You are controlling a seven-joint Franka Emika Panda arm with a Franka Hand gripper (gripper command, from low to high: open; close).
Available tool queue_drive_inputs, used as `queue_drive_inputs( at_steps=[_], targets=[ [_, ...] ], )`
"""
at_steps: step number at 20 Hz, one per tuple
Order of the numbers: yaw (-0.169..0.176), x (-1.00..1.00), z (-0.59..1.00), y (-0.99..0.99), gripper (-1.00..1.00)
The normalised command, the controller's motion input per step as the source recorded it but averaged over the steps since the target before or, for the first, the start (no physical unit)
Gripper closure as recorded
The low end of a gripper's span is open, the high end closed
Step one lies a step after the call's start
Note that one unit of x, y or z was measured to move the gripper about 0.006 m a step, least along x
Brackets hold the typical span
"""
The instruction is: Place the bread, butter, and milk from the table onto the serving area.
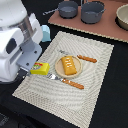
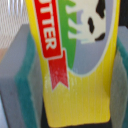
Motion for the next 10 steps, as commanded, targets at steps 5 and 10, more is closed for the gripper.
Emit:
queue_drive_inputs(
  at_steps=[5,10],
  targets=[
    [-0.086,0.88,-0.01,-0.24,1.0],
    [-0.08,0.86,-0.12,-0.16,1.0]
  ],
)
